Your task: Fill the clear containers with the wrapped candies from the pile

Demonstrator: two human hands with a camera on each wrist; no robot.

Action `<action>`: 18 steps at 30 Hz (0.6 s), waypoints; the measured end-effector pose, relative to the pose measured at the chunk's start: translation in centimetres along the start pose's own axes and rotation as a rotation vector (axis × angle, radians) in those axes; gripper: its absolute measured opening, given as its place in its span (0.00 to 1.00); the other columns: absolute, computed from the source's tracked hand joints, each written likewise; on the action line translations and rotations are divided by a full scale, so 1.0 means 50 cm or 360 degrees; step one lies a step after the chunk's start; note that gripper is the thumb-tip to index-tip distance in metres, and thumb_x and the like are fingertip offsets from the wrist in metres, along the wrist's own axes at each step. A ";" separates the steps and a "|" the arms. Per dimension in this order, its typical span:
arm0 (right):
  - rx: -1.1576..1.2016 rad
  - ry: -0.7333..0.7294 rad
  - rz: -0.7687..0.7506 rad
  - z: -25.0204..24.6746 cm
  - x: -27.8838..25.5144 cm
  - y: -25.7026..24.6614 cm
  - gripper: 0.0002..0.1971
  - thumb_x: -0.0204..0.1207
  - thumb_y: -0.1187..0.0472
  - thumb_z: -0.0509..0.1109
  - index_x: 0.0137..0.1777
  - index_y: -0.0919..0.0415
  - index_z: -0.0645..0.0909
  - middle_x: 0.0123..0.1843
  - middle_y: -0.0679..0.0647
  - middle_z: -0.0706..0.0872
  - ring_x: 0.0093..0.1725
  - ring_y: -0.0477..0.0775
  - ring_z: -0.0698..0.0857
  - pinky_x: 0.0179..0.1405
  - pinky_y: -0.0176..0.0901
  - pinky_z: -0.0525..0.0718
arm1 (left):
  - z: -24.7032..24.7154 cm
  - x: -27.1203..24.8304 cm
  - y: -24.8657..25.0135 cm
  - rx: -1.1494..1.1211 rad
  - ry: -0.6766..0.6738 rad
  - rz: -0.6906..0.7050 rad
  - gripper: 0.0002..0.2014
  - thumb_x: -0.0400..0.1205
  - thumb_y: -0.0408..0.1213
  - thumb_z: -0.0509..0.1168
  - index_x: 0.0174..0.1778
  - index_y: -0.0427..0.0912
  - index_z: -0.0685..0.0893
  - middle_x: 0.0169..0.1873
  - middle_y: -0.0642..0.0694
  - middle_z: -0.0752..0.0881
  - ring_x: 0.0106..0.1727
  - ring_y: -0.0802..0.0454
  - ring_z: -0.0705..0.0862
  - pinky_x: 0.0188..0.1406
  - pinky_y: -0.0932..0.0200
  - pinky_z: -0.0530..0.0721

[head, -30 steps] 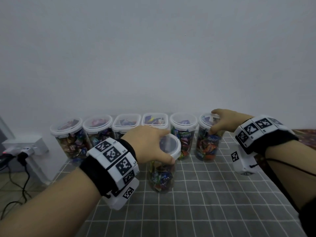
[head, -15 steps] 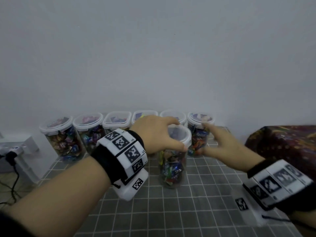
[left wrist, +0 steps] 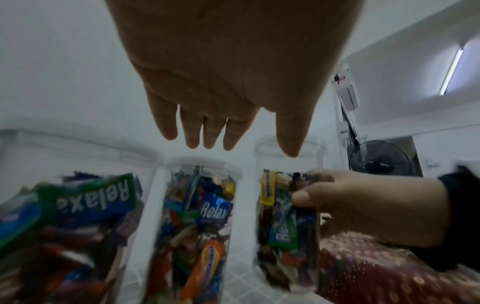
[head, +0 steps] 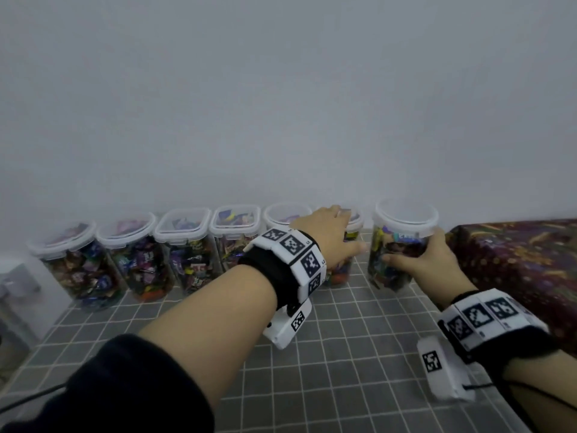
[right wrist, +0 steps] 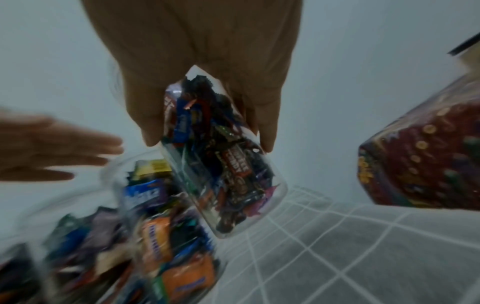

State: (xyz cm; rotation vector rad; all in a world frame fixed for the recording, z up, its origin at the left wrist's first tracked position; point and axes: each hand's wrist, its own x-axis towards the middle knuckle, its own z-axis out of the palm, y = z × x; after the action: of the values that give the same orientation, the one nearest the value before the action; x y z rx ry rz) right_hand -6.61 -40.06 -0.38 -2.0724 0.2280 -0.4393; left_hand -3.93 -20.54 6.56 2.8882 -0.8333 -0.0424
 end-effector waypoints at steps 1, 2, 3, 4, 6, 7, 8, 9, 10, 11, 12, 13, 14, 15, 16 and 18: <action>0.0000 0.0048 0.0031 0.000 0.016 0.008 0.35 0.61 0.60 0.84 0.64 0.60 0.66 0.57 0.52 0.79 0.61 0.58 0.80 0.62 0.56 0.81 | 0.010 0.005 -0.002 0.0051 -0.0016 -0.0001 0.36 0.83 0.60 0.53 0.83 0.47 0.52 0.83 0.46 0.54 0.82 0.49 0.56 0.75 0.48 0.63; 0.0002 0.0069 0.0060 0.003 0.031 0.018 0.36 0.61 0.60 0.84 0.63 0.60 0.67 0.58 0.55 0.80 0.61 0.60 0.80 0.62 0.58 0.81 | 0.019 0.007 -0.004 0.0082 -0.0025 0.0002 0.36 0.83 0.59 0.54 0.83 0.47 0.49 0.83 0.46 0.54 0.82 0.50 0.55 0.76 0.48 0.62; 0.0019 0.0087 0.0075 0.008 0.041 0.022 0.36 0.60 0.60 0.84 0.64 0.61 0.67 0.60 0.57 0.80 0.61 0.60 0.80 0.62 0.59 0.81 | 0.026 0.009 -0.006 0.0103 -0.0021 0.0010 0.37 0.83 0.58 0.54 0.83 0.47 0.47 0.83 0.46 0.53 0.82 0.50 0.54 0.77 0.48 0.61; 0.0024 0.0098 0.0085 0.014 0.051 0.025 0.36 0.61 0.60 0.84 0.65 0.62 0.67 0.61 0.58 0.81 0.61 0.60 0.80 0.62 0.58 0.81 | 0.029 0.009 -0.007 0.0121 0.0001 0.0020 0.37 0.84 0.57 0.55 0.83 0.47 0.46 0.83 0.46 0.54 0.82 0.50 0.54 0.77 0.48 0.61; 0.0019 0.0094 0.0102 0.028 0.065 0.026 0.36 0.63 0.61 0.83 0.66 0.64 0.66 0.60 0.59 0.80 0.60 0.60 0.80 0.61 0.53 0.80 | 0.032 0.008 -0.011 0.0149 0.0035 0.0034 0.37 0.84 0.55 0.55 0.83 0.46 0.45 0.83 0.46 0.55 0.82 0.50 0.54 0.77 0.48 0.61; 0.0016 0.0079 0.0112 0.033 0.067 0.024 0.35 0.64 0.61 0.82 0.66 0.65 0.65 0.59 0.58 0.79 0.60 0.60 0.80 0.59 0.50 0.79 | 0.033 0.008 -0.012 0.0156 0.0037 0.0035 0.37 0.84 0.55 0.56 0.83 0.46 0.45 0.83 0.46 0.54 0.82 0.50 0.54 0.77 0.48 0.61; 0.0009 0.0056 0.0133 0.039 0.071 0.025 0.35 0.66 0.62 0.81 0.67 0.66 0.65 0.57 0.56 0.78 0.60 0.59 0.79 0.57 0.47 0.77 | 0.033 0.008 -0.013 0.0164 0.0029 0.0030 0.37 0.84 0.54 0.56 0.83 0.46 0.44 0.83 0.47 0.53 0.83 0.50 0.53 0.77 0.48 0.61; 0.0006 0.0039 0.0151 0.044 0.072 0.023 0.35 0.66 0.62 0.81 0.67 0.66 0.64 0.57 0.56 0.77 0.60 0.59 0.78 0.55 0.45 0.75 | 0.034 0.008 -0.014 0.0170 0.0026 0.0028 0.38 0.84 0.54 0.56 0.83 0.46 0.44 0.83 0.47 0.52 0.83 0.50 0.53 0.77 0.48 0.61; 0.0005 0.0031 0.0167 0.049 0.075 0.026 0.35 0.67 0.62 0.80 0.68 0.67 0.64 0.58 0.57 0.77 0.61 0.60 0.78 0.55 0.44 0.74 | 0.034 0.007 -0.014 0.0177 0.0028 0.0028 0.38 0.84 0.54 0.56 0.83 0.47 0.44 0.83 0.48 0.52 0.83 0.50 0.53 0.76 0.49 0.62; 0.0014 0.0033 0.0185 0.053 0.074 0.026 0.35 0.67 0.63 0.80 0.68 0.67 0.64 0.61 0.58 0.78 0.63 0.61 0.78 0.55 0.44 0.74 | 0.035 0.007 -0.014 0.0176 0.0027 0.0031 0.38 0.84 0.53 0.57 0.84 0.47 0.44 0.83 0.48 0.52 0.83 0.50 0.52 0.76 0.49 0.62; 0.0027 0.0027 0.0207 0.055 0.074 0.028 0.35 0.67 0.63 0.80 0.68 0.68 0.63 0.63 0.60 0.78 0.63 0.61 0.78 0.55 0.44 0.74 | 0.036 0.007 -0.015 0.0177 0.0038 0.0030 0.38 0.84 0.53 0.57 0.84 0.47 0.43 0.83 0.48 0.52 0.83 0.50 0.52 0.76 0.49 0.62; 0.0022 0.0020 0.0227 0.057 0.071 0.028 0.35 0.67 0.63 0.80 0.68 0.68 0.63 0.64 0.62 0.78 0.63 0.62 0.78 0.53 0.43 0.73 | 0.037 0.006 -0.015 0.0175 0.0041 0.0033 0.38 0.83 0.53 0.57 0.84 0.48 0.43 0.83 0.48 0.52 0.83 0.51 0.52 0.76 0.49 0.62; 0.0017 0.0010 0.0251 0.059 0.071 0.034 0.35 0.67 0.64 0.80 0.68 0.69 0.63 0.65 0.63 0.78 0.63 0.62 0.77 0.52 0.43 0.73 | 0.038 0.004 -0.014 0.0171 0.0046 0.0033 0.38 0.83 0.53 0.57 0.84 0.48 0.43 0.83 0.48 0.51 0.83 0.51 0.52 0.76 0.49 0.62; 0.0014 -0.0002 0.0267 0.060 0.068 0.035 0.35 0.68 0.65 0.80 0.68 0.69 0.63 0.65 0.63 0.77 0.63 0.62 0.77 0.52 0.43 0.73 | 0.038 0.004 -0.014 0.0174 0.0049 0.0034 0.38 0.83 0.52 0.57 0.83 0.48 0.43 0.83 0.48 0.52 0.83 0.51 0.52 0.76 0.48 0.63; 0.0017 -0.0019 0.0269 0.060 0.069 0.039 0.35 0.68 0.65 0.80 0.68 0.69 0.62 0.65 0.64 0.77 0.63 0.62 0.77 0.53 0.44 0.73 | 0.039 0.005 -0.014 0.0162 0.0065 0.0035 0.38 0.83 0.52 0.58 0.83 0.47 0.43 0.83 0.48 0.52 0.83 0.50 0.52 0.76 0.48 0.63; 0.0039 -0.0025 0.0270 0.059 0.071 0.044 0.35 0.67 0.66 0.80 0.68 0.69 0.62 0.65 0.64 0.77 0.64 0.62 0.77 0.55 0.46 0.74 | 0.040 0.006 -0.017 0.0160 0.0062 0.0032 0.38 0.83 0.52 0.58 0.83 0.47 0.43 0.83 0.47 0.52 0.83 0.50 0.52 0.76 0.48 0.64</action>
State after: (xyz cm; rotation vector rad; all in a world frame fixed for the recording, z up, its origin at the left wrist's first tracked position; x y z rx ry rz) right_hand -2.15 -40.04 -2.85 -2.0126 0.3841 -0.3207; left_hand -3.35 -20.25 4.48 2.9630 -0.8816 0.0594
